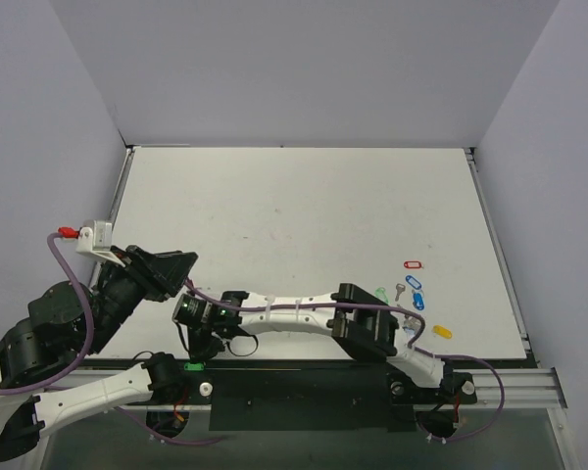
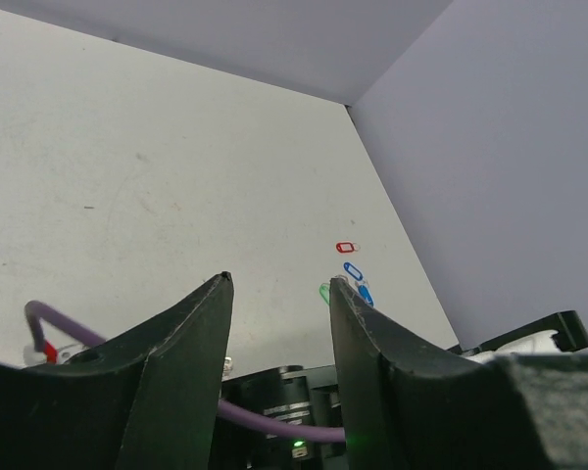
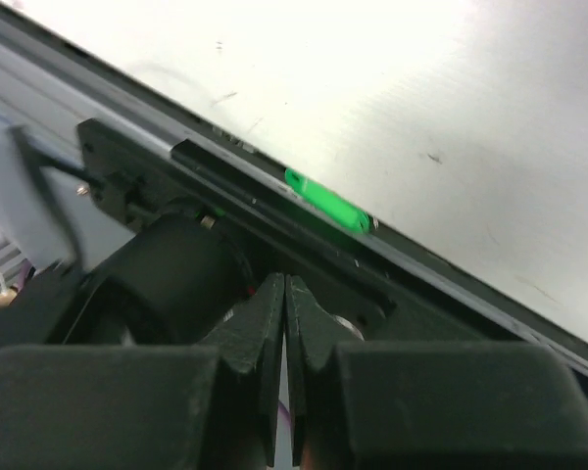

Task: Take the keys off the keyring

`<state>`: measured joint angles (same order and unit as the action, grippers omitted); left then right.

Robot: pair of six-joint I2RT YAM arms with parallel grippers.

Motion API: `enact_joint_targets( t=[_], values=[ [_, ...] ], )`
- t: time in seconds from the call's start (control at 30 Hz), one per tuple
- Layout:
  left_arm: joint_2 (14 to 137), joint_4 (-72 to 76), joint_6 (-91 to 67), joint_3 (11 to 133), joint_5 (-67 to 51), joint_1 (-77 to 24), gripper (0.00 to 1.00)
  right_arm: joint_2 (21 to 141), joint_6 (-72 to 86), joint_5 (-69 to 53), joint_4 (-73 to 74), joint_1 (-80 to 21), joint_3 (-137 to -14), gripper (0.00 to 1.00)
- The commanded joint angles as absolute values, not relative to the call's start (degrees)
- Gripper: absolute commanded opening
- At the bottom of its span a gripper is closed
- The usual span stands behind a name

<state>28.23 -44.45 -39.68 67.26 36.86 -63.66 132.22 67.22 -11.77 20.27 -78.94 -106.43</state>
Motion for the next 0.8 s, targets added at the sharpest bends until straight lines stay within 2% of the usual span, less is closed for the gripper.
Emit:
enact_joint_targets(
  t=[0.0,0.03,0.1,0.13,0.2,0.43,0.6,0.67,0.77],
  values=[
    [28.65,-43.77,-39.29,70.14,36.04,-63.63,0.53,116.74,61.0,-3.53,18.81,-76.12,-101.26,0.0],
    [28.83,-43.68,-39.29,70.31,36.04,-63.63,0.54,113.85,59.78,-2.65,18.55,-74.98,-98.73,0.0],
    [29.18,-43.33,-39.29,70.14,35.86,-63.63,0.53,109.36,57.67,-0.71,18.89,-73.57,-95.47,0.08],
    [29.18,-43.16,-39.29,70.14,35.77,-63.63,0.53,108.12,57.05,-0.18,19.42,-72.96,-93.45,0.25],
    [29.44,-42.46,-39.29,70.05,35.6,-63.63,0.53,104.95,54.59,3.41,21.26,-71.2,-90.89,0.48],
    [30.5,-42.1,-38.94,69.97,35.24,-63.63,0.52,88.01,44.83,15.53,23.91,-66.89,-76.39,0.72],
    [30.67,-40.0,-38.94,67.85,35.07,-63.63,0.52,75.0,40.44,25.39,25.05,-66.8,-69.27,0.95],
    [31.11,-39.47,-38.94,67.5,34.98,-63.63,0.52,71.13,39.38,29.17,25.14,-66.8,-67.25,0.99],
    [31.82,-39.03,-38.85,66.98,34.89,-63.63,0.52,66.63,38.32,36.62,24.61,-66.71,-64.0,1.0]
  ],
)
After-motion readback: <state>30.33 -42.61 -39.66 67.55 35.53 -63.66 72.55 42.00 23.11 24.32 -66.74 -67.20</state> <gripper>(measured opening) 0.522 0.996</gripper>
